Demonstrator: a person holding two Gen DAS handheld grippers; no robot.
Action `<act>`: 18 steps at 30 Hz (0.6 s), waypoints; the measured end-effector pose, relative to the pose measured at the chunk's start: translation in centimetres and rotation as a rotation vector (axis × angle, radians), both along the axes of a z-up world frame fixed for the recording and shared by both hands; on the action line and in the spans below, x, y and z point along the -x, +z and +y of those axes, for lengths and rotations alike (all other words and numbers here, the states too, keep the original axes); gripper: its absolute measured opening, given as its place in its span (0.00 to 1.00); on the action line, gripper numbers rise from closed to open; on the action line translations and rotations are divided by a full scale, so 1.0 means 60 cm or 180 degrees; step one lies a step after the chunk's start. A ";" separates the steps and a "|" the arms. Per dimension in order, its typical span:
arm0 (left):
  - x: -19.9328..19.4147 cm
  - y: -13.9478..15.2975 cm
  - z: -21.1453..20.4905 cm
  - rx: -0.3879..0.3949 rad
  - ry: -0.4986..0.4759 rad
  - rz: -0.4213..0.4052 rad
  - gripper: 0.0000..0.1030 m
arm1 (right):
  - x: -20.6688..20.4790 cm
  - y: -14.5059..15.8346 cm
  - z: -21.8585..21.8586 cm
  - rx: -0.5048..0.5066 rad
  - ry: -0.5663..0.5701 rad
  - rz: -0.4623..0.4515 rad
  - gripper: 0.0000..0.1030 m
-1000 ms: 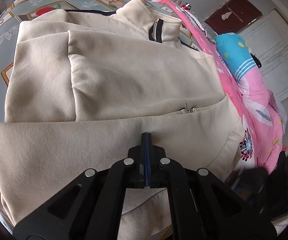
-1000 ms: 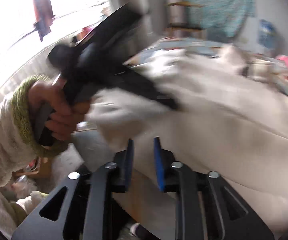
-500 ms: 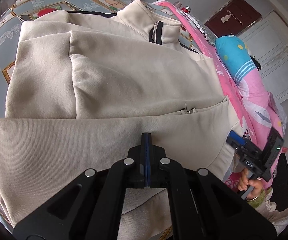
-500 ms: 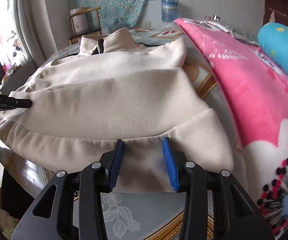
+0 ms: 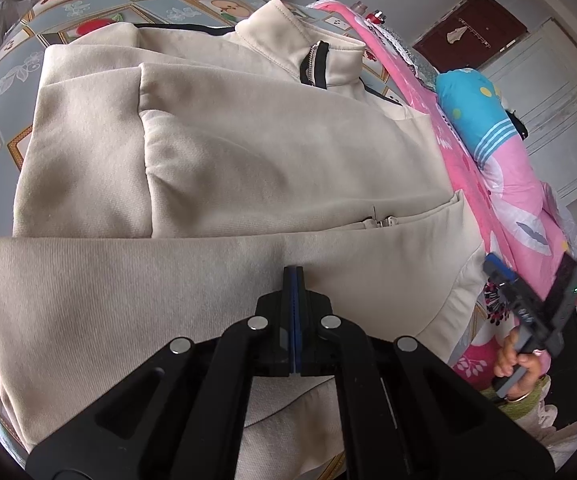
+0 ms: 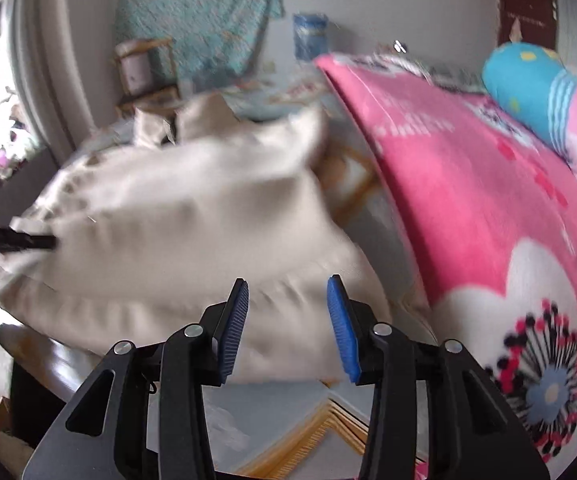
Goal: Fold large clothes
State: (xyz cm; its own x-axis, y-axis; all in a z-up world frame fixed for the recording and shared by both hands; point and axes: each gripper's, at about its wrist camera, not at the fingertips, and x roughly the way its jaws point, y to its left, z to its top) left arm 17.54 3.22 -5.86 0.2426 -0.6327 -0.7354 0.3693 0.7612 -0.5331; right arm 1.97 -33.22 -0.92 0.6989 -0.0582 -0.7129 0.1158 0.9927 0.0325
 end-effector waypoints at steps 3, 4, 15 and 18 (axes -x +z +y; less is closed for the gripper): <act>0.005 0.002 -0.003 -0.0042 0.0014 -0.0062 0.02 | -0.027 -0.009 0.023 -0.0123 0.0181 0.0058 0.56; 0.006 0.003 -0.003 -0.0053 0.0018 -0.0073 0.02 | -0.039 -0.020 0.030 -0.0134 0.0217 0.0126 0.57; 0.035 0.086 0.005 -0.0307 0.0096 -0.0497 0.44 | -0.086 0.022 0.045 0.0010 0.0528 0.0336 0.69; 0.000 0.133 0.017 -0.0448 0.0283 -0.0645 0.55 | -0.130 0.068 0.021 -0.0236 0.0624 0.0275 0.75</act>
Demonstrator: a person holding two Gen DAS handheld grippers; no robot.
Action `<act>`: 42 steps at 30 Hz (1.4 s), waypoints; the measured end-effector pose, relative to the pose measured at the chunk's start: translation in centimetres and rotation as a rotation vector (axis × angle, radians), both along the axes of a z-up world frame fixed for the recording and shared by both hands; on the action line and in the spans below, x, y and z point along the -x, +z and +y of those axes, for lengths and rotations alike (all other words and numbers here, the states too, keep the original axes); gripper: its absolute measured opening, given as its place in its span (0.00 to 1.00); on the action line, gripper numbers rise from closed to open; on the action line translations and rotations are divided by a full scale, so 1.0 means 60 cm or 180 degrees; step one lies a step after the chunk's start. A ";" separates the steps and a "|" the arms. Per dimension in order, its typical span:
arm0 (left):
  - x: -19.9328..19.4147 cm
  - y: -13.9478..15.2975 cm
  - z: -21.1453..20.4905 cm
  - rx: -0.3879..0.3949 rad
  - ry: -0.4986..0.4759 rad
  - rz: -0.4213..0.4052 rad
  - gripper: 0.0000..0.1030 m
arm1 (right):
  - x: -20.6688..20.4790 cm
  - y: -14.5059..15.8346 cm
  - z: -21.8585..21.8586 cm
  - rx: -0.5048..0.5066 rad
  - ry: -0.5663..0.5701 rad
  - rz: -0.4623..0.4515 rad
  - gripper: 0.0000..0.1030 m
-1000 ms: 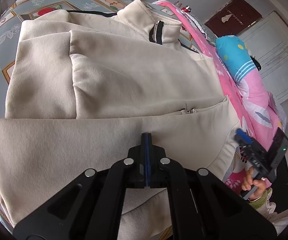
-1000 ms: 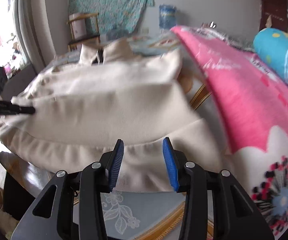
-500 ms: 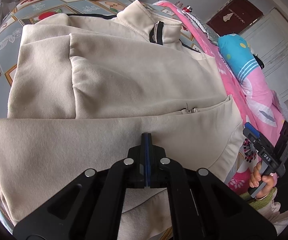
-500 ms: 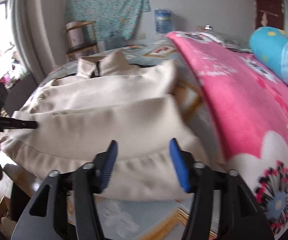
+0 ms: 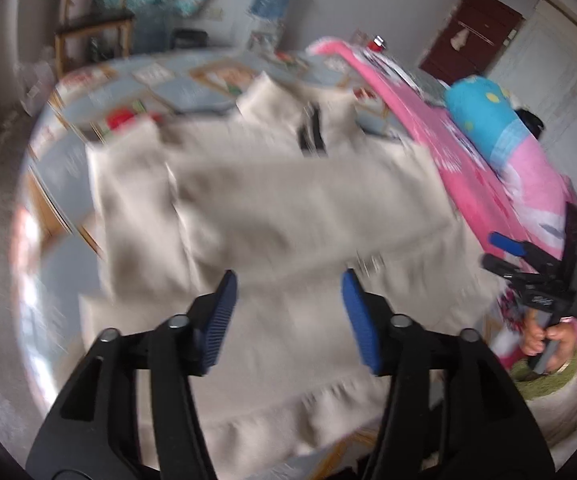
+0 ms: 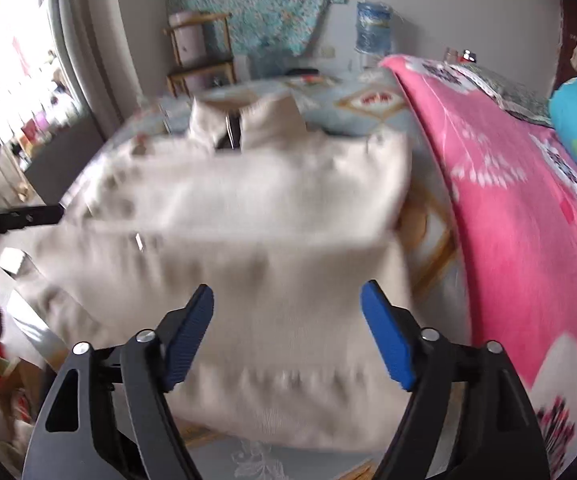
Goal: Fold large clothes
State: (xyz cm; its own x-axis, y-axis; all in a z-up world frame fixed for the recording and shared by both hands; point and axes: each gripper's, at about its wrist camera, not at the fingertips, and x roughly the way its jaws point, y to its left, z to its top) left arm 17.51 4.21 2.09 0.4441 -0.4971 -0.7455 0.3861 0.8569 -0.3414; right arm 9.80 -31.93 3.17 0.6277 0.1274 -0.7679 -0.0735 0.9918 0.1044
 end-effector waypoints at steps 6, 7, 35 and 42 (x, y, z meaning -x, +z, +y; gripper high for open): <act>-0.130 0.051 0.000 -0.0197 0.0401 -0.0090 0.74 | -0.183 0.027 -0.032 -0.0470 -0.0082 0.0348 0.78; -0.150 0.052 -0.004 -0.0235 0.0431 -0.0083 0.74 | -0.222 0.023 -0.029 -0.0456 -0.0077 0.0437 0.78; -0.268 0.005 -0.259 -0.0968 -0.0941 -0.0441 0.00 | -0.386 -0.043 0.078 -0.0286 0.1005 0.0968 0.11; -0.196 -0.010 -0.220 -0.0500 -0.1165 -0.0285 0.00 | -0.314 -0.071 0.089 0.0291 0.1219 0.1057 0.11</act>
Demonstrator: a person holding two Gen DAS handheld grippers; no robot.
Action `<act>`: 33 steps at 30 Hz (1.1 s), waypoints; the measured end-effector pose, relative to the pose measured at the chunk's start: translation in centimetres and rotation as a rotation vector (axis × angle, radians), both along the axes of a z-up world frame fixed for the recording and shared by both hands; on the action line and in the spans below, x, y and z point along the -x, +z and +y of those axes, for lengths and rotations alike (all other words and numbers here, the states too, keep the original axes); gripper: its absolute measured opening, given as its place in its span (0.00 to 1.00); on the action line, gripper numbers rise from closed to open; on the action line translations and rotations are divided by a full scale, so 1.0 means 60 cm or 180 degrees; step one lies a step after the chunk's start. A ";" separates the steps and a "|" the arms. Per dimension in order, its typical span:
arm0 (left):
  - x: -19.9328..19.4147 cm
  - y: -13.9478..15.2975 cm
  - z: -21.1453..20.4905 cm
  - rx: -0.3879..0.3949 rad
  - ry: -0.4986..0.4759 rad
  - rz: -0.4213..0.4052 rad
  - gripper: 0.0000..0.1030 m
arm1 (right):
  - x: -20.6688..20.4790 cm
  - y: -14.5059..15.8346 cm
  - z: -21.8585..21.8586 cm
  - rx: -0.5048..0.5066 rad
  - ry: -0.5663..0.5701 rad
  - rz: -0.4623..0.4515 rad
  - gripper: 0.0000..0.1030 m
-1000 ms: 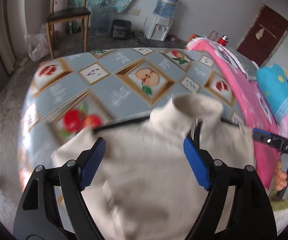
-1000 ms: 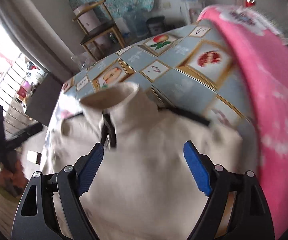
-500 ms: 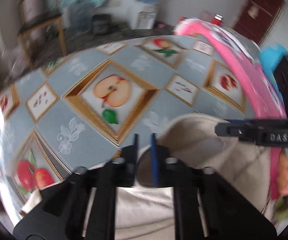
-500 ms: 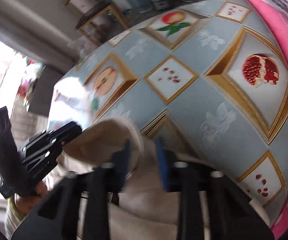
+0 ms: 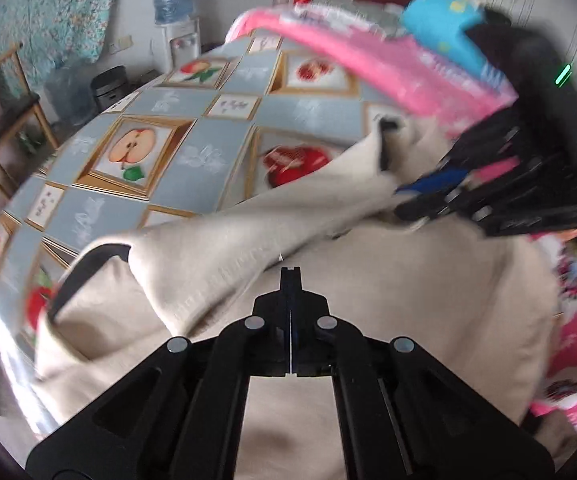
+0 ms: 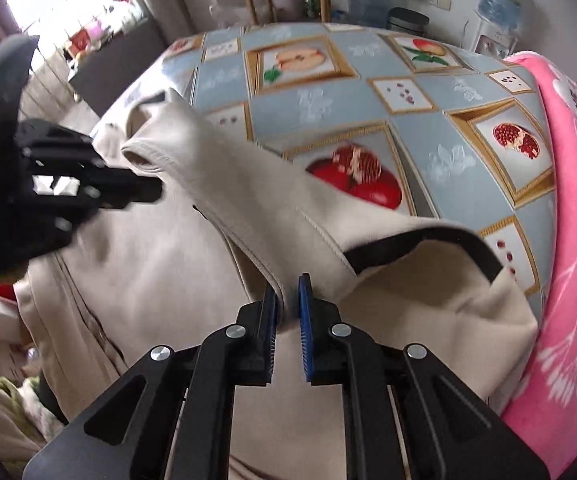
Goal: Fold large clothes
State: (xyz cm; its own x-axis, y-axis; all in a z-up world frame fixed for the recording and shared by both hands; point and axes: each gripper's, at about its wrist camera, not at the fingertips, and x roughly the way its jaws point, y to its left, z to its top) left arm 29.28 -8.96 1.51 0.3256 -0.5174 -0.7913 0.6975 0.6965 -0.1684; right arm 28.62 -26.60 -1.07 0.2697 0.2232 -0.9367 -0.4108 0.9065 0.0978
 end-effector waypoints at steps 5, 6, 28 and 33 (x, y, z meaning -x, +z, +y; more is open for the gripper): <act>-0.022 0.055 0.060 0.0835 0.0342 -0.0002 0.00 | -0.003 -0.023 0.010 0.0078 0.0021 0.0063 0.11; -0.037 0.053 0.062 0.0814 0.0488 0.0035 0.00 | -0.002 -0.028 0.012 0.0101 0.0020 0.0078 0.11; -0.116 -0.054 0.112 0.0727 0.1273 0.1413 0.24 | -0.033 -0.055 -0.134 -0.1822 -0.1787 0.1182 0.62; -0.110 -0.042 0.129 0.0874 0.1426 0.1416 0.37 | -0.025 -0.062 -0.132 -0.1929 -0.1822 0.1221 0.62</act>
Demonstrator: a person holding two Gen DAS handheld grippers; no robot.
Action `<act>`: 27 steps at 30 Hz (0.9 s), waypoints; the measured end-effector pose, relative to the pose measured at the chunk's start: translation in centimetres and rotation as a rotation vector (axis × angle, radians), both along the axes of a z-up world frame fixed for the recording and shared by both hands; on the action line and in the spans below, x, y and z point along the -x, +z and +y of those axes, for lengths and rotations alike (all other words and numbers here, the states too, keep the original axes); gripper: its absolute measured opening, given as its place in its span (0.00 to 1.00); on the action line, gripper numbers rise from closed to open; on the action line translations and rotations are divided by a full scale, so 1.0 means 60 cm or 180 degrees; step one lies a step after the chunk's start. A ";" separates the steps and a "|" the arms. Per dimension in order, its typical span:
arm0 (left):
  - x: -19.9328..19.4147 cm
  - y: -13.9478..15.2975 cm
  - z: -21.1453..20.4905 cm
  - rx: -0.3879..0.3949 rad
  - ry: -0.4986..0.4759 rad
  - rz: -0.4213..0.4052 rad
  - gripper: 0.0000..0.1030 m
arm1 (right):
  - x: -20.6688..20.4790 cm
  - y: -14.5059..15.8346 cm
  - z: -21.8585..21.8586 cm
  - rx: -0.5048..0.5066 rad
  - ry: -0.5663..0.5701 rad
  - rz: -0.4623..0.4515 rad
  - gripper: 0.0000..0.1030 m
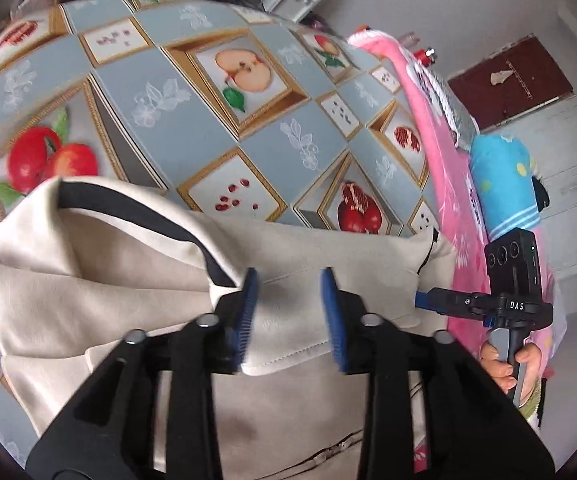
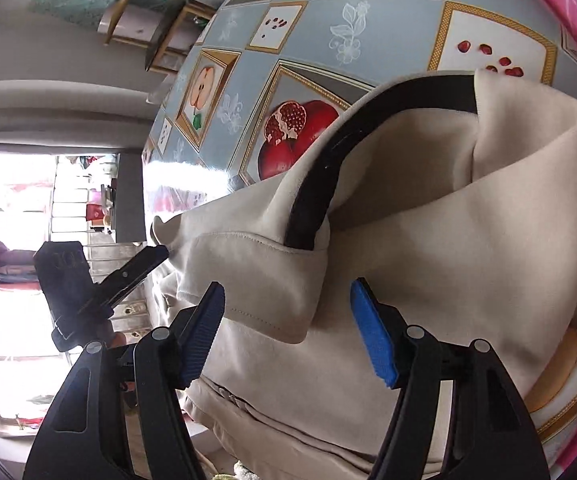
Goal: Fold large clothes
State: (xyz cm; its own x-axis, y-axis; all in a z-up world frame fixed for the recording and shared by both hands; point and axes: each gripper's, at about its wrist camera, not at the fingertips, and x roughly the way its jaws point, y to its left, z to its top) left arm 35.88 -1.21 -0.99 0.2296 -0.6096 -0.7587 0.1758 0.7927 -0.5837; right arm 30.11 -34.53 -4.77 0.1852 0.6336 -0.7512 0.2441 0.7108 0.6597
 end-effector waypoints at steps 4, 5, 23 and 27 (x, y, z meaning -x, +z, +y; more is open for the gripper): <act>0.010 0.005 0.012 -0.0002 0.0034 -0.0028 0.41 | -0.001 -0.001 -0.004 -0.0063 -0.0004 0.0012 0.62; 0.009 0.000 0.014 -0.0025 0.0036 -0.0005 0.41 | -0.003 -0.003 -0.005 -0.0073 -0.0006 0.0015 0.62; 0.015 -0.048 0.006 0.0260 -0.0030 0.0410 0.28 | 0.013 -0.025 0.025 -0.0199 0.0154 -0.0015 0.35; 0.028 -0.033 -0.023 -0.0114 -0.0322 0.0139 0.18 | 0.016 -0.012 0.050 0.0079 0.0498 -0.0178 0.18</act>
